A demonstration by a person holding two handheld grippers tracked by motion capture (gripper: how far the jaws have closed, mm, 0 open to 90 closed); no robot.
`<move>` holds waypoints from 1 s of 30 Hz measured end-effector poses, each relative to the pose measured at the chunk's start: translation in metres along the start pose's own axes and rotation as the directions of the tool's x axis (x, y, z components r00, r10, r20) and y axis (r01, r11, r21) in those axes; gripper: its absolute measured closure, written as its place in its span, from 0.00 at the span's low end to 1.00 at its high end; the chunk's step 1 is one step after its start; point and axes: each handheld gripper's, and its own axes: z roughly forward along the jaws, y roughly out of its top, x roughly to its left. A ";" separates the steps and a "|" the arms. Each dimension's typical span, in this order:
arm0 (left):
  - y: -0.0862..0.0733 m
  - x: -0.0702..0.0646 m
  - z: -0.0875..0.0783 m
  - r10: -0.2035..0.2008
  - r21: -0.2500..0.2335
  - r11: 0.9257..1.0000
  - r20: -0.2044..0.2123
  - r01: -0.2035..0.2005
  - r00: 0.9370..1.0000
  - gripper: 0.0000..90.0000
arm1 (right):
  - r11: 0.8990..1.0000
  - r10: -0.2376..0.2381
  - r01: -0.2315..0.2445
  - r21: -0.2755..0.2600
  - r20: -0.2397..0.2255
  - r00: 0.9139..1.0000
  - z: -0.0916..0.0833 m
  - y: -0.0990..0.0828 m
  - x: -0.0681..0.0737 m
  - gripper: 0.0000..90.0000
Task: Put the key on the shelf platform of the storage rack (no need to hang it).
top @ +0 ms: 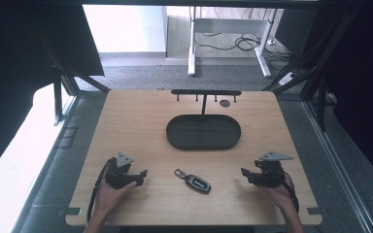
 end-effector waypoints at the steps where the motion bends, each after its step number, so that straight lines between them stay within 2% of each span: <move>1: -0.001 -0.002 0.000 0.013 0.001 1.000 0.003 -0.013 1.000 0.19 | 1.000 -0.014 0.014 -0.002 -0.001 1.000 -0.003 0.002 0.004 0.38; 7: -0.007 -0.010 0.006 0.097 0.053 0.994 0.003 -0.097 0.995 0.18 | 0.993 -0.116 0.116 0.027 -0.012 0.993 -0.020 0.016 0.033 0.38; 8: -0.007 -0.009 0.005 0.098 0.054 0.994 0.003 -0.098 0.995 0.18 | 0.990 -0.132 0.133 0.042 -0.022 0.991 -0.021 0.018 0.037 0.38; 12: -0.007 -0.004 0.002 0.049 0.030 0.998 0.020 -0.049 0.999 0.19 | 0.976 -0.185 0.191 0.103 -0.061 0.981 -0.024 0.031 0.050 0.37; 14: -0.006 -0.004 0.003 0.047 0.029 0.998 0.012 -0.048 0.999 0.19 | 0.969 -0.211 0.219 0.118 -0.081 0.974 -0.023 0.040 0.054 0.37; 19: -0.009 -0.006 0.004 0.050 0.045 0.998 0.001 -0.050 0.999 0.18 | 0.950 -0.256 0.279 0.141 -0.158 0.954 -0.016 0.058 0.069 0.37; 23: -0.013 -0.008 0.001 0.044 0.051 0.998 -0.003 -0.044 0.999 0.18 | 0.920 -0.309 0.346 0.185 -0.205 0.929 -0.006 0.068 0.089 0.37; 25: -0.014 -0.007 -0.002 0.011 0.053 0.999 0.006 -0.011 1.000 0.18 | 0.906 -0.328 0.372 0.201 -0.221 0.918 -0.002 0.074 0.100 0.37; 26: -0.015 -0.007 -0.004 -0.001 0.048 0.999 0.011 0.001 1.000 0.18 | 0.903 -0.331 0.377 0.205 -0.225 0.916 0.000 0.076 0.104 0.37; 28: -0.016 -0.008 -0.006 0.007 0.047 0.999 0.006 -0.008 1.000 0.18 | 0.895 -0.339 0.392 0.213 -0.246 0.908 0.004 0.082 0.112 0.38; 30: -0.016 -0.008 -0.009 0.009 0.043 0.999 -0.005 -0.009 1.000 0.18 | 0.883 -0.344 0.408 0.231 -0.272 0.899 0.011 0.087 0.122 0.38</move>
